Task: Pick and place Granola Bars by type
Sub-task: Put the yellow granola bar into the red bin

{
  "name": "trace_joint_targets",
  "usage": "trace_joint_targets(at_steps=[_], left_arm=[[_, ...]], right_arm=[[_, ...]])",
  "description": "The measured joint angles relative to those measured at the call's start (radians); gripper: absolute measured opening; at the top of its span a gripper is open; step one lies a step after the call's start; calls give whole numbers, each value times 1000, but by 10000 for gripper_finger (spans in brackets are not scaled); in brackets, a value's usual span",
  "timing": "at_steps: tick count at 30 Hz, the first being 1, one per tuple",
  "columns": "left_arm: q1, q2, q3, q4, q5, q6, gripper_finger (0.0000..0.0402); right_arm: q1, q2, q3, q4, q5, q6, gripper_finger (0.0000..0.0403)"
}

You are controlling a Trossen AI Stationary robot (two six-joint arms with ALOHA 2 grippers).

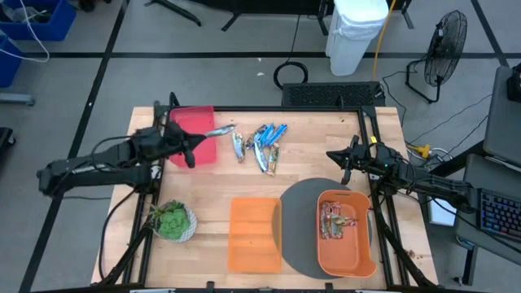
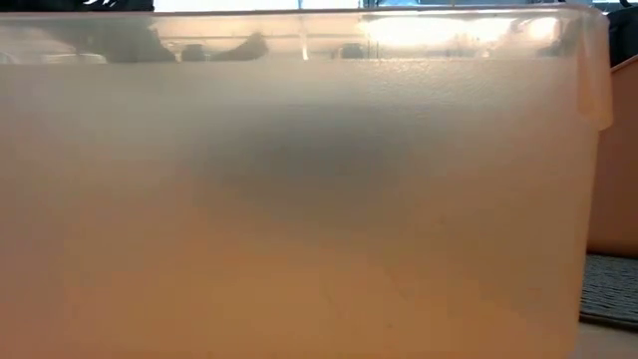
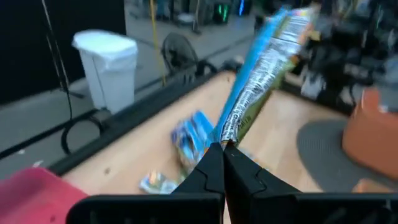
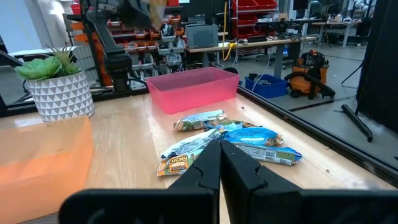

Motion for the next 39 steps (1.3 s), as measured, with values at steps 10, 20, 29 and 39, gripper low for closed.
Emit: trace_joint_targets(at_steps=[10,20,29,39], left_arm=[[275,-82,-1,-113,3,-239,0],[269,-26,-1,-455,-121,-435,0],[269,99,-1,-530,-146,-501,1],[269,323,-1,-538,-124,-545,2]], right_arm=[[0,0,0,0,0,0,0],[0,0,0,0,0,0,0],[0,0,0,0,0,0,0],[0,0,0,0,0,0,0]])
